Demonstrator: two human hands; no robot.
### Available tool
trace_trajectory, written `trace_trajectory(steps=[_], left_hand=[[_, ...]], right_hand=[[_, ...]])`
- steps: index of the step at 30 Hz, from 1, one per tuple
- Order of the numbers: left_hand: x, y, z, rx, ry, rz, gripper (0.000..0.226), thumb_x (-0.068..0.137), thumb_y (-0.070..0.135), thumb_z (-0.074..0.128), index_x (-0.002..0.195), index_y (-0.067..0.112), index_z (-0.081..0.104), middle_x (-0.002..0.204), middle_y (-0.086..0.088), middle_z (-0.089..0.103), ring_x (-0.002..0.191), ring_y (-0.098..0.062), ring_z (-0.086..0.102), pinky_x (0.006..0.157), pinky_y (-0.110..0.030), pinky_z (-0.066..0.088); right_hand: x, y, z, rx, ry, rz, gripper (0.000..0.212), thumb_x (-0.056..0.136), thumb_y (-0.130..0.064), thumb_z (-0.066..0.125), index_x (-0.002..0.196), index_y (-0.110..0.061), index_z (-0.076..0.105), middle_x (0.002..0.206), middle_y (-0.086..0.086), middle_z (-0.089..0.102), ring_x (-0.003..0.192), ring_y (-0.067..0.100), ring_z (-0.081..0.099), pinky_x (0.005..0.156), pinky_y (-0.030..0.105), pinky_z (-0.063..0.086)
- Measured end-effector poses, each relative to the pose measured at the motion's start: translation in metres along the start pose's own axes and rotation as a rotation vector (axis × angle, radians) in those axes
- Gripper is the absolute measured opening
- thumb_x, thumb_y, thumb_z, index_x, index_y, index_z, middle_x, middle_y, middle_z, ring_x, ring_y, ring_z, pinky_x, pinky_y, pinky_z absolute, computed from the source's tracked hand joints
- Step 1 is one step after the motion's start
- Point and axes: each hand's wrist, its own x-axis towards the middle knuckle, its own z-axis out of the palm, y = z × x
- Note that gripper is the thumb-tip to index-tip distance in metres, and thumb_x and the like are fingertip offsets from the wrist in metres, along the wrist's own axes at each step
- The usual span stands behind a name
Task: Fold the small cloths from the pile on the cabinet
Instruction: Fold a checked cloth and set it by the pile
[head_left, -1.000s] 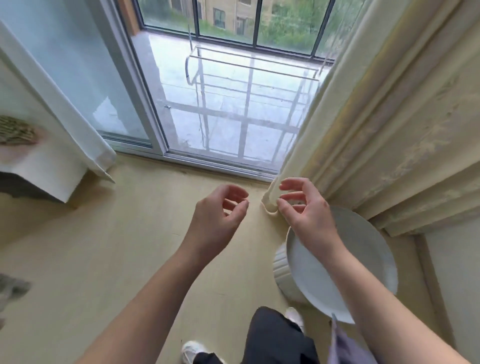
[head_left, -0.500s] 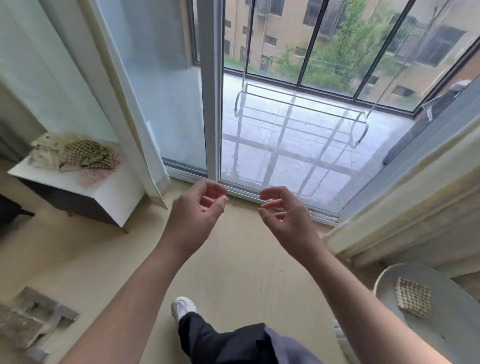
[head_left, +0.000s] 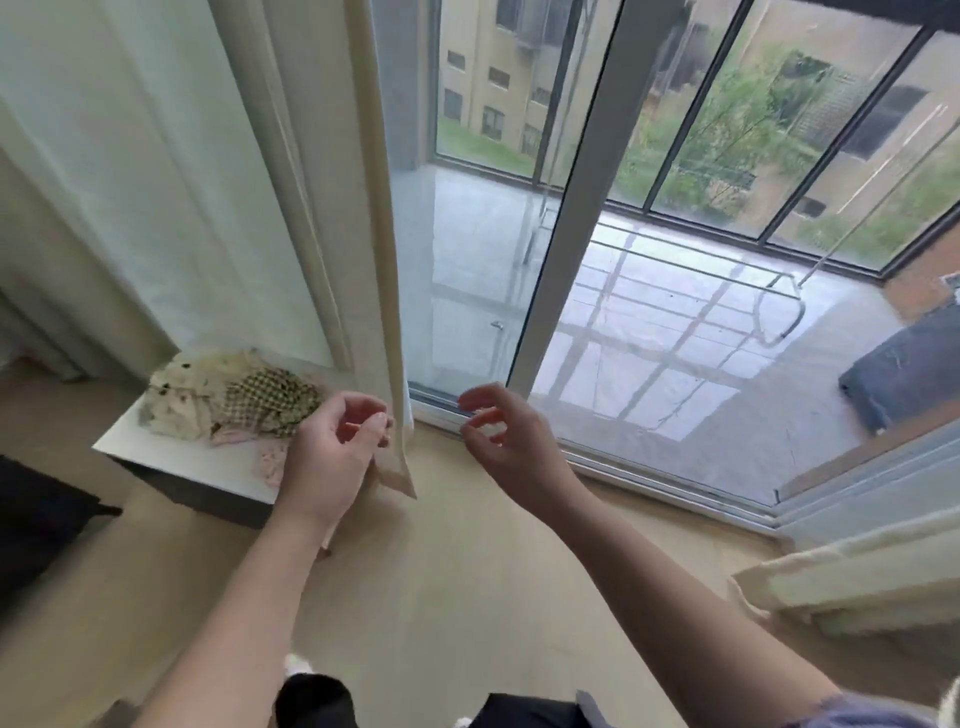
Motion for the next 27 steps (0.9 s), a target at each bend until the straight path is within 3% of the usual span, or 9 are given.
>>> trace_trajectory(steps=[6, 9, 13, 16, 18, 22, 25, 27], left_hand=[[0.142, -0.076, -0.12, 0.094, -0.123, -0.121, 0.013, 0.094, 0.012, 0.059, 0.09, 0.021, 0.067, 0.087, 0.0, 0.072, 0.085, -0.02, 0.068, 0.082, -0.039, 0.057], [0.208, -0.099, -0.171, 0.207, -0.248, -0.136, 0.012, 0.094, 0.012, 0.059, 0.091, 0.021, 0.066, 0.087, 0.001, 0.071, 0.083, -0.016, 0.068, 0.072, -0.026, 0.053], [0.276, -0.131, -0.213, 0.362, -0.379, -0.103, 0.01, 0.093, 0.012, 0.06, 0.089, 0.021, 0.064, 0.085, -0.001, 0.069, 0.079, -0.015, 0.065, 0.063, -0.018, 0.046], [0.308, -0.173, -0.227, 0.472, -0.459, -0.079, 0.01, 0.093, 0.012, 0.06, 0.088, 0.02, 0.063, 0.08, 0.004, 0.064, 0.073, -0.008, 0.059, 0.058, -0.009, 0.041], [0.325, -0.205, -0.23, 0.55, -0.492, -0.053, 0.016, 0.091, 0.012, 0.061, 0.084, 0.026, 0.06, 0.081, 0.008, 0.063, 0.076, -0.009, 0.059, 0.065, -0.016, 0.045], [0.361, -0.273, -0.225, 0.748, -0.536, 0.083, 0.016, 0.09, 0.015, 0.061, 0.083, 0.028, 0.057, 0.083, 0.007, 0.061, 0.08, -0.014, 0.059, 0.073, -0.03, 0.051], [0.392, -0.325, -0.209, 0.921, -0.562, 0.263, 0.009, 0.089, 0.017, 0.058, 0.089, 0.025, 0.057, 0.091, 0.005, 0.06, 0.089, -0.018, 0.058, 0.074, -0.027, 0.046], [0.412, -0.362, -0.195, 1.028, -0.543, 0.396, 0.014, 0.088, 0.017, 0.058, 0.101, 0.021, 0.061, 0.109, 0.002, 0.062, 0.103, -0.02, 0.058, 0.085, -0.029, 0.044]], right_hand=[[0.093, -0.012, 0.154, 0.014, 0.046, 0.094, 0.025, 0.087, -0.008, 0.063, 0.102, -0.028, 0.06, 0.103, -0.01, 0.064, 0.088, -0.001, 0.06, 0.073, 0.013, 0.048], [0.14, -0.018, 0.225, 0.027, 0.089, 0.207, 0.022, 0.088, -0.015, 0.063, 0.101, -0.032, 0.058, 0.103, -0.011, 0.063, 0.088, 0.0, 0.06, 0.076, 0.021, 0.052], [0.196, -0.014, 0.301, 0.004, 0.101, 0.352, 0.018, 0.09, -0.015, 0.064, 0.107, -0.016, 0.062, 0.103, -0.005, 0.065, 0.087, 0.01, 0.062, 0.078, 0.029, 0.053], [0.217, 0.007, 0.341, -0.063, 0.05, 0.433, 0.022, 0.091, -0.015, 0.062, 0.113, -0.013, 0.063, 0.102, -0.003, 0.064, 0.088, 0.012, 0.06, 0.077, 0.024, 0.05], [0.222, 0.028, 0.362, -0.1, 0.017, 0.477, 0.018, 0.09, -0.013, 0.06, 0.108, -0.013, 0.062, 0.098, -0.006, 0.061, 0.087, 0.011, 0.058, 0.076, 0.021, 0.048], [0.238, 0.076, 0.409, -0.219, -0.048, 0.525, 0.013, 0.086, -0.015, 0.057, 0.098, -0.021, 0.056, 0.099, -0.004, 0.06, 0.091, 0.015, 0.058, 0.082, 0.036, 0.052], [0.265, 0.118, 0.448, -0.256, -0.044, 0.554, 0.019, 0.085, -0.015, 0.057, 0.103, -0.021, 0.055, 0.107, 0.0, 0.06, 0.098, 0.02, 0.058, 0.084, 0.035, 0.051], [0.283, 0.15, 0.476, -0.27, 0.003, 0.564, 0.026, 0.083, -0.015, 0.057, 0.109, -0.02, 0.057, 0.111, 0.0, 0.059, 0.102, 0.021, 0.056, 0.086, 0.033, 0.048]])
